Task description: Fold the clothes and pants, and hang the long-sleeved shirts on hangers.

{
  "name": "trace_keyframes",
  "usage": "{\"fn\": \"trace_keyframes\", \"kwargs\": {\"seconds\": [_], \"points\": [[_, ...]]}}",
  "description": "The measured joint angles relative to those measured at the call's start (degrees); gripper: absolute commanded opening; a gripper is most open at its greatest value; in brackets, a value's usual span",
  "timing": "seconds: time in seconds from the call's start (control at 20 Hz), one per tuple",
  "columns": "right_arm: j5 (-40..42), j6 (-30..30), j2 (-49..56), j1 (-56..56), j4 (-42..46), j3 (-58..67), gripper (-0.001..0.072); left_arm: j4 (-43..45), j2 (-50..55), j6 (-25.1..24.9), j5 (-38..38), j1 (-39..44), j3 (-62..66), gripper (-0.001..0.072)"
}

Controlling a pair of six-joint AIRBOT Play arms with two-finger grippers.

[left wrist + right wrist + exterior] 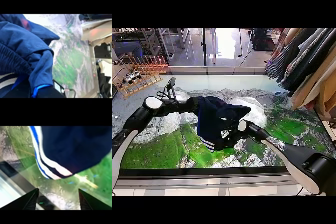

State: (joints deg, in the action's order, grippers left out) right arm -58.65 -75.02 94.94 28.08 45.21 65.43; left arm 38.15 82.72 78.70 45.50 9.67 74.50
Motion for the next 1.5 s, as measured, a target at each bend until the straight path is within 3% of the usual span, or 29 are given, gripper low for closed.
{"fn": "trace_keyframes", "kwargs": {"seconds": [0.1, 0.2, 0.25, 0.3, 0.35, 0.55, 0.7, 0.9, 1.1, 1.3, 1.5], "points": [[0.46, -0.66, 0.61, -0.04, -2.93, -0.83, 0.0562, 0.0, 0.0, -0.02, 0.74, -0.57, 0.0, 0.0015], [3.02, -0.85, 1.49, 0.26, -6.49, -1.2, 0.051, 0.0, 0.0, -0.02, 1.4, -0.83, 0.0, 0.0015], [4.76, -0.85, 2.01, 0.44, -8.04, -1.22, 0.0431, 0.0, 0.0, -0.04, 1.73, -0.92, 0.0, 0.0015], [6.8, -0.85, 2.56, 0.63, -9.16, -1.09, 0.0245, 0.0, 0.0, -0.09, 2.03, -0.96, 0.0, 0.0015], [8.74, -0.9, 3.06, 0.81, -9.57, -0.94, 0.0013, 0.0, 0.0, -0.2, 2.27, -1.05, 0.0, 0.0015], [13.66, -1.97, 1.97, 0.94, -10.71, -0.46, 0.0007, 0.04, -0.63, -2.47, 4.87, -2.25, 0.09, 0.0015], [14.99, -3.72, -5.64, -0.37, -3.63, -0.31, 0.0005, 2.73, -3.17, -5.07, 9.81, -5.55, 0.26, 0.0015], [11.93, -6.99, -24.55, -3.93, 9.31, 0.46, 0.0005, 14.4, -10.49, -7.78, 20.02, -10.19, 1.01, 0.0017], [8.57, -8.59, -45.53, -6.58, 17.2, 5.68, 0.0005, 22.8, -21.42, -17.38, 30.14, -12.24, 4.98, 0.0016], [7.32, -8.9, -59.84, -7.39, 20.13, 16.96, 0.0005, 20.2, -32.35, -24.85, 39.06, -12.79, 12.9, 0.0016], [7.02, -6.93, -62.01, -7.61, 24.72, 28.28, 0.0005, 15.39, -38.32, -26.99, 44.24, -12.92, 20.22, 0.0015]]}}
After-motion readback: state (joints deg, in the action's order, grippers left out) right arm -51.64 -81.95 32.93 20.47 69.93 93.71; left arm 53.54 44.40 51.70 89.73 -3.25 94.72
